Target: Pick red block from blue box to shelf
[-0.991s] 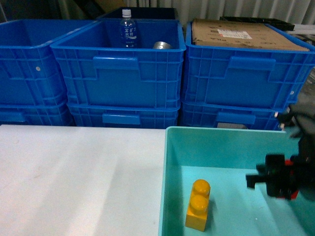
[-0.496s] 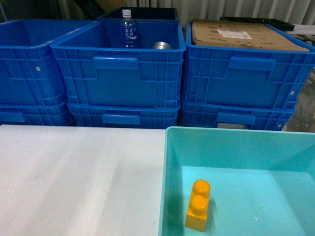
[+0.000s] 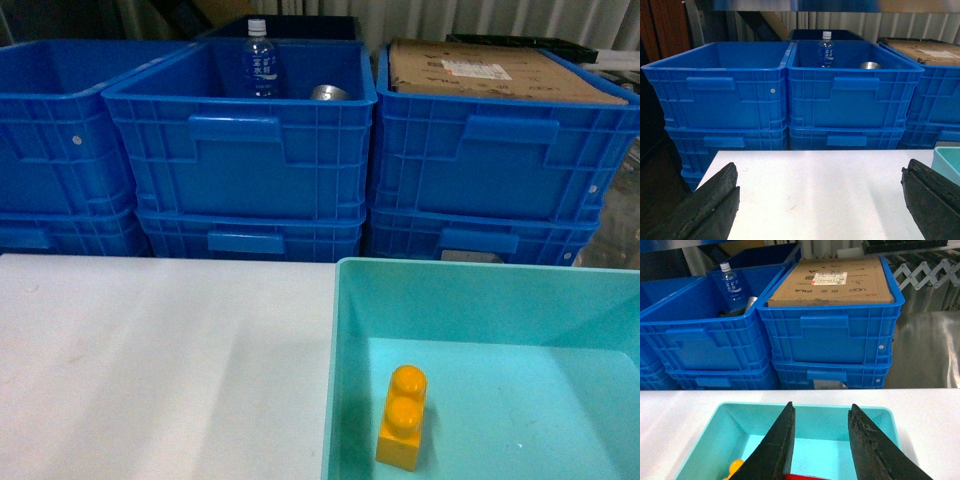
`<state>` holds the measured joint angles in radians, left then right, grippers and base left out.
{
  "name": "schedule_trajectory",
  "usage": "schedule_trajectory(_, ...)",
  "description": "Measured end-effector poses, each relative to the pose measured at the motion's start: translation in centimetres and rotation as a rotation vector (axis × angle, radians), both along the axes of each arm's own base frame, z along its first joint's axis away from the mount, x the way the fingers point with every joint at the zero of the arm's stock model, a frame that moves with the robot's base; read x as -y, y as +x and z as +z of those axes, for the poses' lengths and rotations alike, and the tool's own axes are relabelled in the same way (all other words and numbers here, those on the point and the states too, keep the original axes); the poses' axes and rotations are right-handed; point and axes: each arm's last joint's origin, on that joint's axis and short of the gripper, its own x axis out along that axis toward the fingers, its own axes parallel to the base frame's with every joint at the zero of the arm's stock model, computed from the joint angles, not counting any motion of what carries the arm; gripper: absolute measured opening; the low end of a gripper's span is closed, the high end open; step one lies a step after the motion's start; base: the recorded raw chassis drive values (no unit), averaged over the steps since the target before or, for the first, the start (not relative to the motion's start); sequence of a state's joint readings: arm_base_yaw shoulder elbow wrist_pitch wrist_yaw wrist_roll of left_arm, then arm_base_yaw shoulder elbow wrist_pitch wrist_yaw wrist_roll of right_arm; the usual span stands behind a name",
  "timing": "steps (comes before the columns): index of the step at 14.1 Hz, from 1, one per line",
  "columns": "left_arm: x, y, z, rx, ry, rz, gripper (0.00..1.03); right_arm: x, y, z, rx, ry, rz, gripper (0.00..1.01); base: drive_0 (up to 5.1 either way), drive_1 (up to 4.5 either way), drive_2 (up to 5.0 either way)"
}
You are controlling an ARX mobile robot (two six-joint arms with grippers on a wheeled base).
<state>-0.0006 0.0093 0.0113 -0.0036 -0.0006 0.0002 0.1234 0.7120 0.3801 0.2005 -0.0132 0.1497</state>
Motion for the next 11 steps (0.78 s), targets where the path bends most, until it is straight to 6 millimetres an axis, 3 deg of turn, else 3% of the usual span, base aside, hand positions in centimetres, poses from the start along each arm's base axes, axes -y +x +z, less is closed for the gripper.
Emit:
schedule_trajectory(7, 0.0, 0.0, 0.0, 0.0, 0.0, 0.0, 0.98, 1.4, 0.6, -0.8, -0.004, -0.012, -0.053, 0.26, 0.0, 0.0, 0.0)
schedule_trajectory(11, 0.0, 0.0, 0.0, 0.0, 0.0, 0.0, 0.98, 1.2, 0.9, -1.0, -0.002, -0.013, -0.036, 0.26, 0.0, 0.0, 0.0)
